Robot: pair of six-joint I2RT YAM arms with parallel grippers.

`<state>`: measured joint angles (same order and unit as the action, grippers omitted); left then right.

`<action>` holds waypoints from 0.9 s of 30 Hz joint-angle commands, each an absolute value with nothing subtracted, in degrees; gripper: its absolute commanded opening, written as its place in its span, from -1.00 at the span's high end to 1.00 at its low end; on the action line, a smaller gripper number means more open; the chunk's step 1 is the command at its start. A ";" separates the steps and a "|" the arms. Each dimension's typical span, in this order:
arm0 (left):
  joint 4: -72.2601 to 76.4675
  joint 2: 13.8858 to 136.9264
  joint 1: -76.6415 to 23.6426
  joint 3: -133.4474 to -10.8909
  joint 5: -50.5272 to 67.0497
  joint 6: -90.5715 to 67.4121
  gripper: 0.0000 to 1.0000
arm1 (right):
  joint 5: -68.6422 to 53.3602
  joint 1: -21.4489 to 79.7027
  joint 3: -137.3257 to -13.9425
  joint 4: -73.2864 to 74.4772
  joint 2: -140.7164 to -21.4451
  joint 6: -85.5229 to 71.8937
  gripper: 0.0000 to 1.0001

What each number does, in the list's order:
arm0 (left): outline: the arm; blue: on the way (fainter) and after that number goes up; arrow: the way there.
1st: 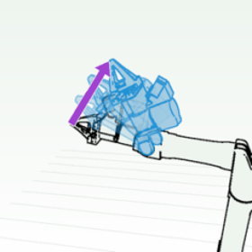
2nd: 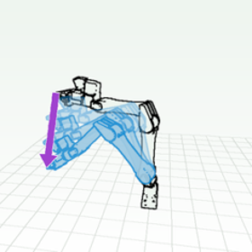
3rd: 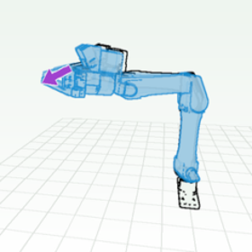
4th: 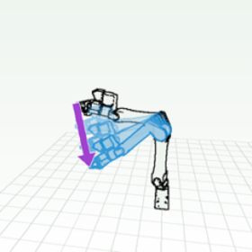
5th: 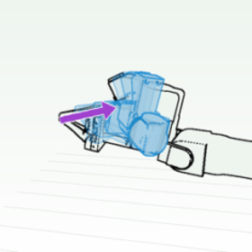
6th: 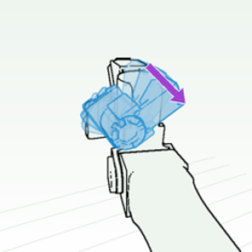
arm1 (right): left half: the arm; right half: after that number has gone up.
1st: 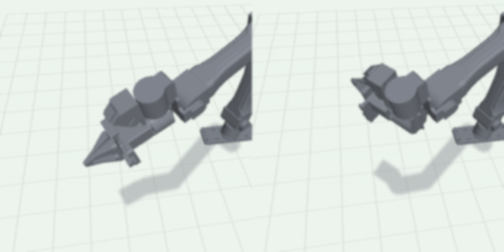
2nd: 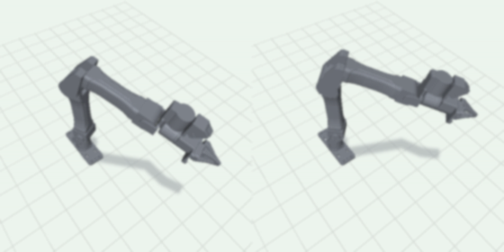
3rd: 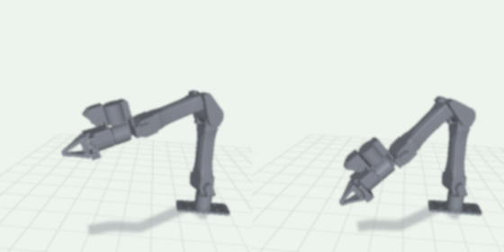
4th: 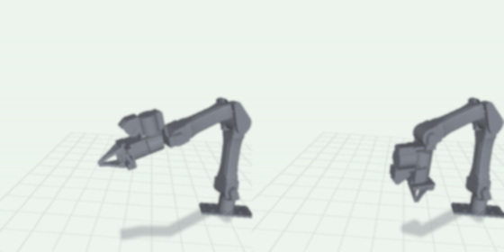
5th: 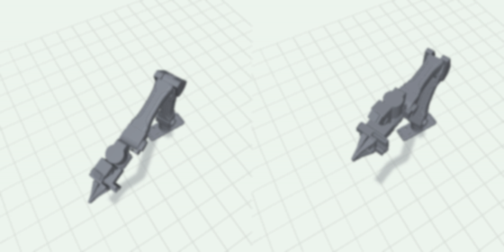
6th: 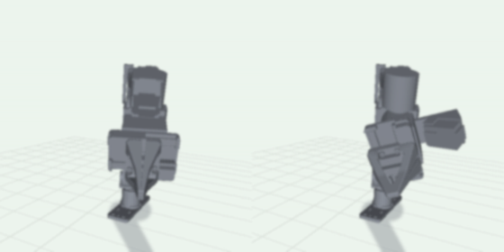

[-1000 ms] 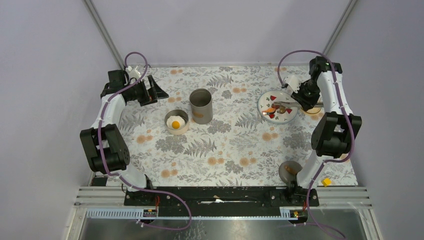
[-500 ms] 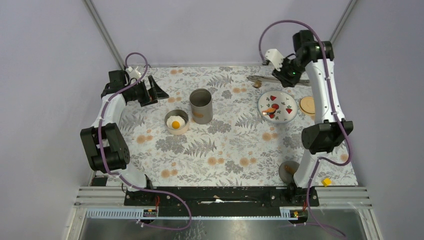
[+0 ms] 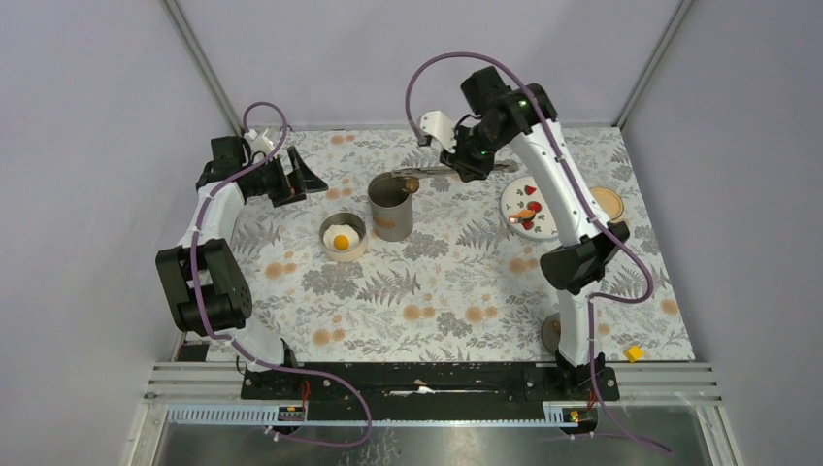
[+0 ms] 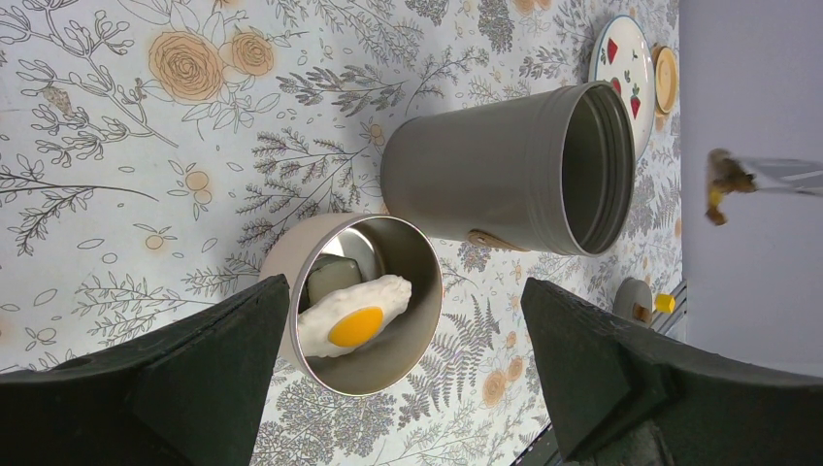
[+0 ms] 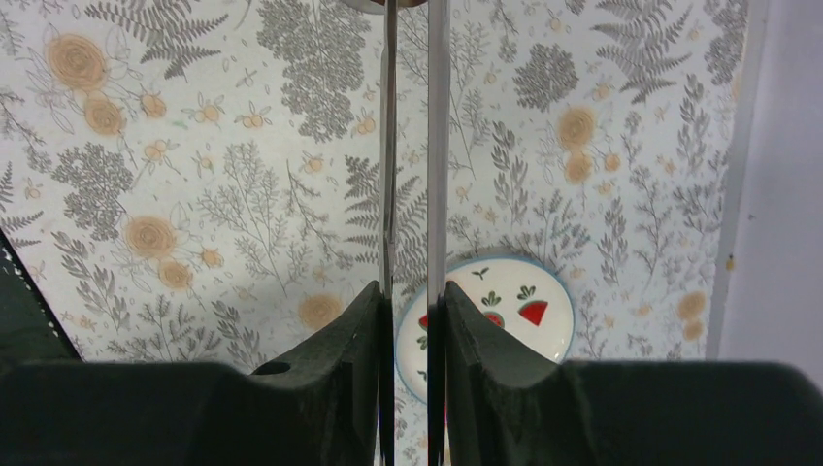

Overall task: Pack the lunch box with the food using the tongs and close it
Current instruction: Place the fake food in the packing box.

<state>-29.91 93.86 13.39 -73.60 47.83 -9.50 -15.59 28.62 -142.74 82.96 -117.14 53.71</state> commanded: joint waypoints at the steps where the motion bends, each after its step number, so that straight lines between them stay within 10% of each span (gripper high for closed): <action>1: -28.12 93.25 13.34 -74.44 49.66 -9.09 -0.98 | -15.87 31.71 -147.17 81.68 -120.11 49.97 0.67; 12: -28.12 93.38 13.36 -74.61 49.73 -8.96 -0.98 | -16.25 33.25 -148.75 80.16 -125.03 48.66 0.64; 27: -28.13 93.40 13.36 -74.66 49.66 -8.96 -0.98 | -16.54 33.29 -148.05 78.84 -124.90 48.12 0.11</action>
